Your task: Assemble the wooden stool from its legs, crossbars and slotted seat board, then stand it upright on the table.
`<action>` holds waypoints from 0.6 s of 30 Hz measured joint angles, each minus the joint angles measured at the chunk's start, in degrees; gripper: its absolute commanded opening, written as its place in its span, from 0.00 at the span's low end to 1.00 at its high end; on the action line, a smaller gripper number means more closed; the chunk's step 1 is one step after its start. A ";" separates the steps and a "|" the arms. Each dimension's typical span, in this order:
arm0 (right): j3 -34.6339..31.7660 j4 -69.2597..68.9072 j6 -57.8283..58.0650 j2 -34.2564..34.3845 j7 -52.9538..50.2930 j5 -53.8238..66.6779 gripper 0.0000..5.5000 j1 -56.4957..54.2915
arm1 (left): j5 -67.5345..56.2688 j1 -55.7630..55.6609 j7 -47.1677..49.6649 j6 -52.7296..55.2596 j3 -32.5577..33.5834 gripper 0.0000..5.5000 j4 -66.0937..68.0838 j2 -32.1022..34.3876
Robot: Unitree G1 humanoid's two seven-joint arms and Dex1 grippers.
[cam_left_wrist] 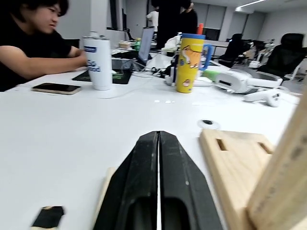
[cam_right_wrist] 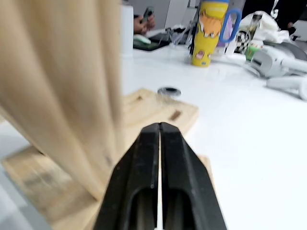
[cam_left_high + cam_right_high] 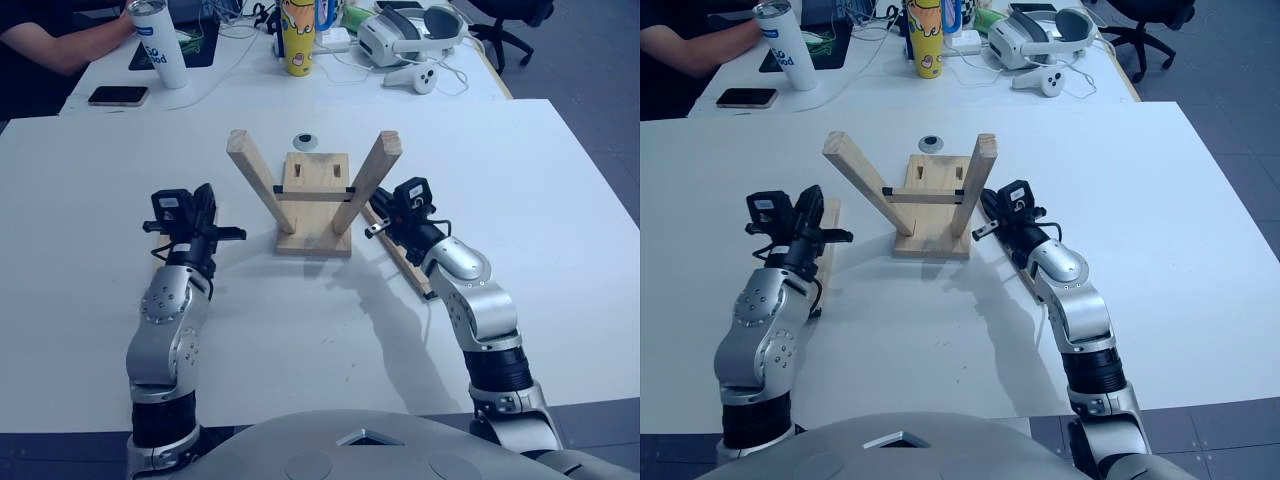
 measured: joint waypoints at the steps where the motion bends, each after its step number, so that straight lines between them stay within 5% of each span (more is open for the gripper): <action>1: -0.36 1.20 -0.69 -0.20 0.44 -0.01 0.00 -0.25 | -0.08 -0.38 -1.06 -0.28 1.14 0.00 0.61 1.20; 7: 2.47 1.88 -2.68 0.87 2.68 -0.53 0.00 -2.08 | -7.55 -4.40 -23.23 8.83 -3.24 0.00 6.25 14.95; 14: 10.41 -1.22 -2.41 2.97 3.30 -2.41 0.00 -1.51 | -12.75 -5.56 -53.99 17.08 -8.89 0.00 4.52 42.31; 18: 17.67 -3.62 -1.00 4.92 5.33 -3.52 0.00 -1.59 | -11.65 -5.76 -57.87 16.79 -12.28 0.00 4.57 45.58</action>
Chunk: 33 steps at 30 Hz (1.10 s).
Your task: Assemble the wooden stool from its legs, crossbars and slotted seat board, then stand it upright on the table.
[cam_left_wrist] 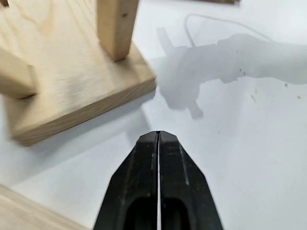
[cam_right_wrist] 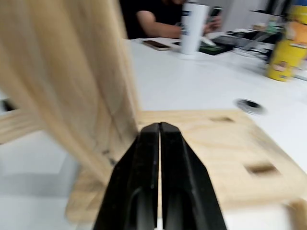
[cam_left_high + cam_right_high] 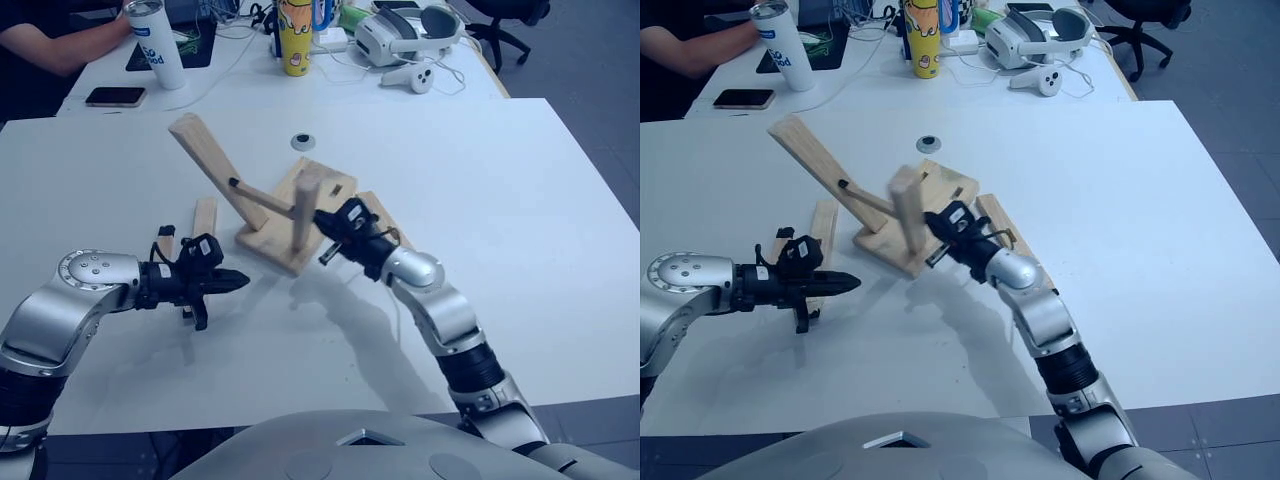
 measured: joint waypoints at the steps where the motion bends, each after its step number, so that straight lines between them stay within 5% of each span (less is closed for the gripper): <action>1: 1.59 -0.11 0.13 0.49 0.53 -0.48 0.00 -0.48 | 0.76 -0.03 0.08 -0.38 -0.87 0.00 0.72 -0.01; 6: 0.02 0.83 0.09 1.10 -0.45 -2.18 0.00 -3.92 | 2.11 -0.23 0.98 -0.68 -2.99 0.00 1.10 -1.06; 12: -5.43 8.93 -2.80 -7.42 0.96 -6.30 0.00 -7.23 | 3.14 2.57 4.07 -0.94 -6.37 0.00 -1.06 -4.52; 25: -0.69 44.53 -18.43 -5.91 6.99 -14.77 0.00 -23.54 | 5.81 0.31 12.34 -0.54 -8.27 0.00 -2.71 -11.84; 33: 6.38 37.79 -11.14 -13.11 24.12 -19.09 0.00 -28.47 | 14.10 -1.20 18.97 -1.49 -10.04 0.00 1.45 -12.80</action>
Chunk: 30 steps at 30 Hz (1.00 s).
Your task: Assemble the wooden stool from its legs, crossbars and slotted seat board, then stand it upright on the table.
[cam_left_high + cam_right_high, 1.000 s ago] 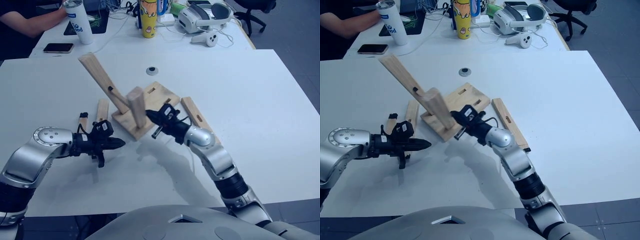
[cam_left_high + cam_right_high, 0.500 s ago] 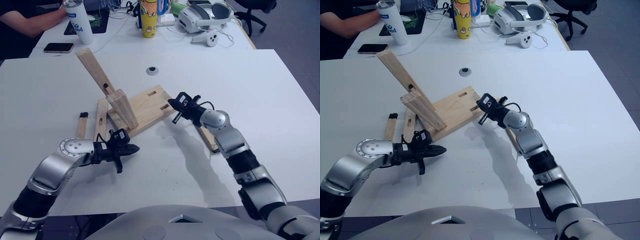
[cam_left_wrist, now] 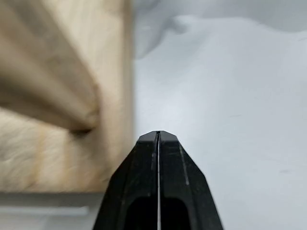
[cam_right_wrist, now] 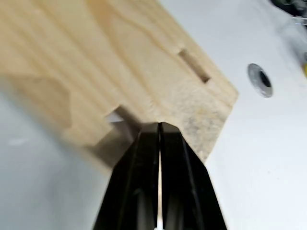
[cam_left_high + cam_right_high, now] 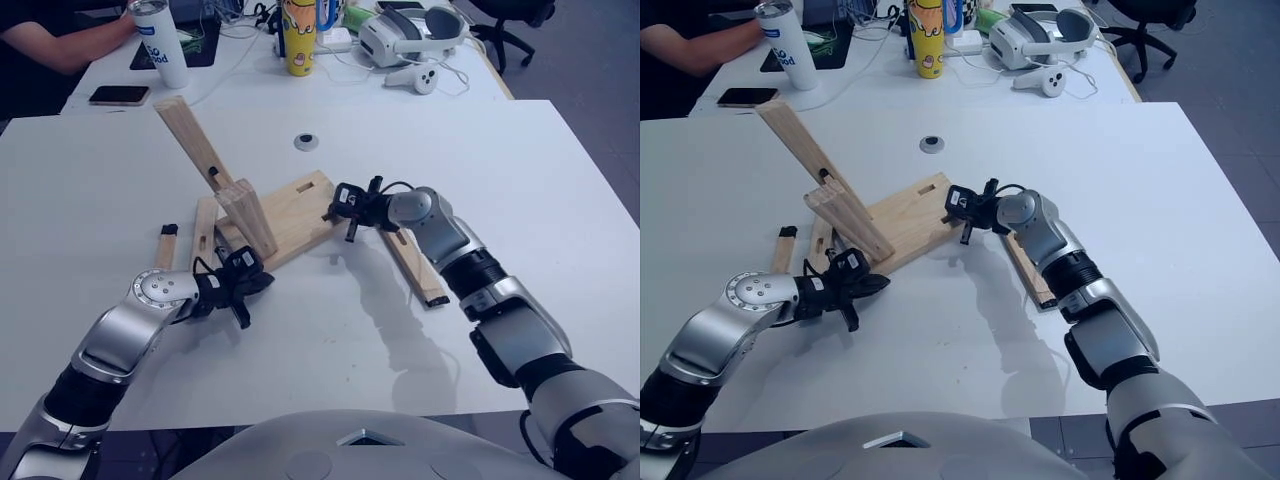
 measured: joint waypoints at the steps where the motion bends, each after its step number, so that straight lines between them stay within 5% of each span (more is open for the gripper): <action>1: 0.64 -3.49 1.53 -1.77 2.88 0.01 0.00 0.66 | 1.15 -0.20 1.37 -0.01 -0.34 0.00 0.46 -0.77; 6: 2.36 -20.99 9.76 -7.39 12.92 4.10 0.00 8.06 | 4.01 -2.20 8.77 -0.14 -1.54 0.00 3.79 -8.75; 12: -2.95 -25.72 12.37 1.54 5.54 11.16 0.00 15.60 | 8.53 -8.67 15.20 -3.77 -2.44 0.00 11.75 -16.60; 18: -21.75 -30.85 17.94 4.72 -5.38 20.54 0.00 12.69 | 9.48 -11.62 12.62 -6.58 -1.90 0.00 15.69 -15.85; 21: -24.39 -31.46 20.66 2.10 -9.21 19.68 0.00 14.41 | 9.46 -11.72 11.82 -6.64 0.13 0.00 16.25 -14.62; 30: -16.30 -28.01 21.89 -0.06 -19.60 8.03 0.00 22.35 | 8.74 -11.84 7.26 -5.48 -1.55 0.00 16.46 -14.99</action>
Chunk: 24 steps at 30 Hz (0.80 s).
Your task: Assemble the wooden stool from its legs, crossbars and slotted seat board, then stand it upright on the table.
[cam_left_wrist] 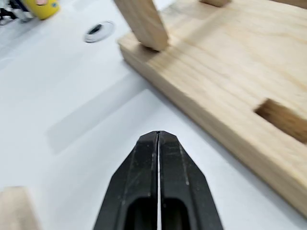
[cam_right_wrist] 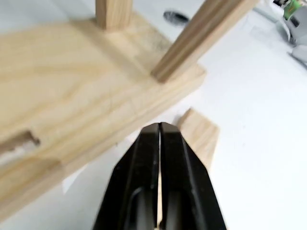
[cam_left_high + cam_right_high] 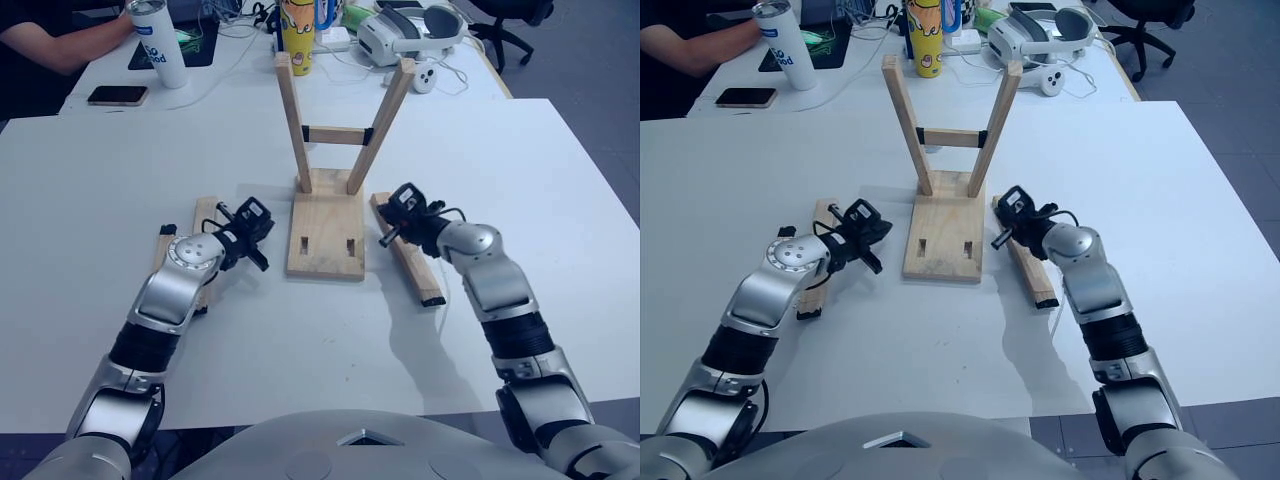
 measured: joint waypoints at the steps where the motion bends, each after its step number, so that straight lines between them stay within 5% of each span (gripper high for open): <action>1: 0.85 0.05 0.09 0.31 -0.19 -0.40 0.00 0.40 | 0.03 0.06 -0.38 0.22 -0.81 0.00 -0.02 -0.41; 12: 7.15 0.71 2.28 1.08 1.30 -3.01 0.00 -0.40 | 1.75 1.33 -3.48 6.12 -4.25 0.00 -4.27 2.56; 24: 8.67 -0.85 1.19 3.48 2.10 -1.83 0.00 1.20 | 2.39 1.30 -2.87 4.24 -0.49 0.00 -1.07 5.19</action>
